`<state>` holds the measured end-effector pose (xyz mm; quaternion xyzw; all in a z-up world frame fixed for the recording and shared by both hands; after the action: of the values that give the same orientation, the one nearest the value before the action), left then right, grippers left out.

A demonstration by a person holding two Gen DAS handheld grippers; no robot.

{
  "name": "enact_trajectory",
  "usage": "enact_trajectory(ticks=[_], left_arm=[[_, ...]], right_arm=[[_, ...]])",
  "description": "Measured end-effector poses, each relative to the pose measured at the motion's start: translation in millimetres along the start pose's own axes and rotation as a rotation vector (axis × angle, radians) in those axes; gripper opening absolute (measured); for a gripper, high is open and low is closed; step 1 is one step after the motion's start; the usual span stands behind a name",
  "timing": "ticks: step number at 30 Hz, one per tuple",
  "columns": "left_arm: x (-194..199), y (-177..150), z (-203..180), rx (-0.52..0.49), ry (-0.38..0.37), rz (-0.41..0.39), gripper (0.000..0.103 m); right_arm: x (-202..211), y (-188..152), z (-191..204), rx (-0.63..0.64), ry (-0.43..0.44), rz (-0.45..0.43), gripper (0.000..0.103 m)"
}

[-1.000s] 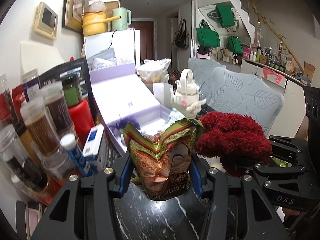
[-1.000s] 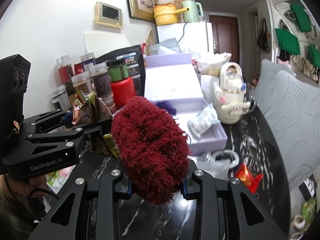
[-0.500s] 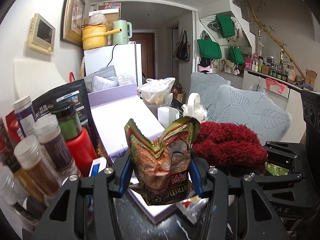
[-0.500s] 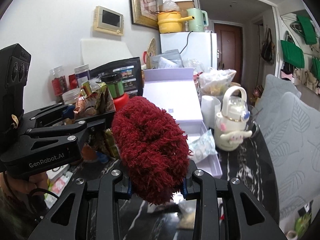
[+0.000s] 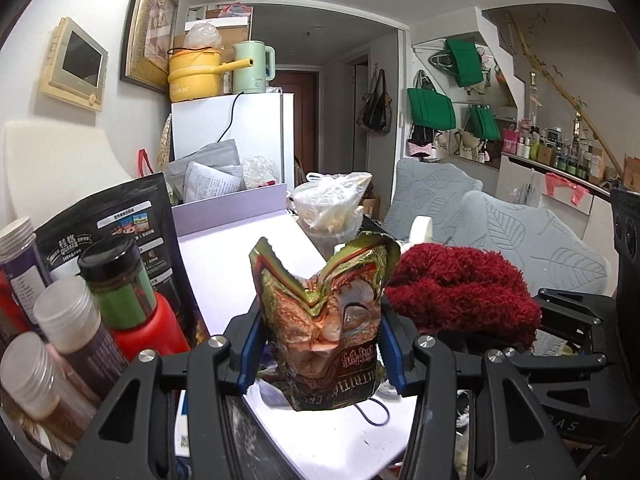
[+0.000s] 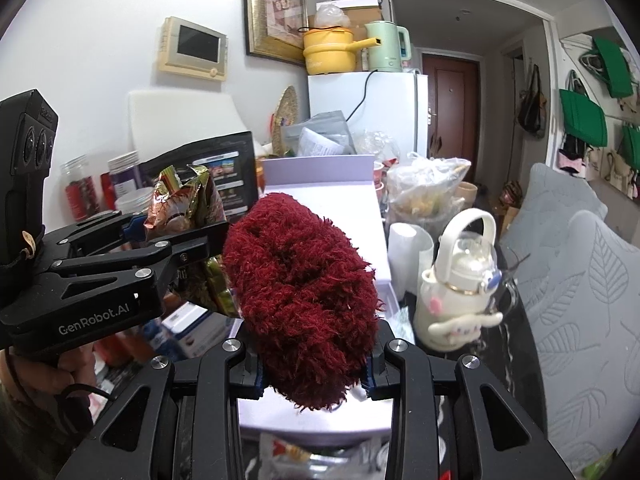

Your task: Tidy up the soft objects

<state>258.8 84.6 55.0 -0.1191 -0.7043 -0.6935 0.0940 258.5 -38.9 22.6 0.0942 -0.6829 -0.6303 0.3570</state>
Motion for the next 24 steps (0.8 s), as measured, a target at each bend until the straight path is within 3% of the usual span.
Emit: enact_trajectory(ticks=[14,24], left_arm=[[-61.2,-27.6,24.5,0.06,0.067,0.07,0.049],[-102.5,-68.9,31.2,0.057,0.078,0.213,0.049]], right_arm=[[-59.5,-1.1,-19.4,-0.015,-0.041,0.03,0.033],[-102.6,-29.5,-43.1,-0.081,-0.102,0.105,0.034]])
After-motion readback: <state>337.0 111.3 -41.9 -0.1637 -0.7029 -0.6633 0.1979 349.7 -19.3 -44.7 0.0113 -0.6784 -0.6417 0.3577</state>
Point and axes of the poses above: each gripper's, at about its wrist camera, not at the fingertips, and x roughly against the way its jaws point, z to its left, y to its top, the point moved 7 cm from there along -x, roughly the way its jaws point, and after that the axes turned 8 degrees about -z, right-handed, at the moved point
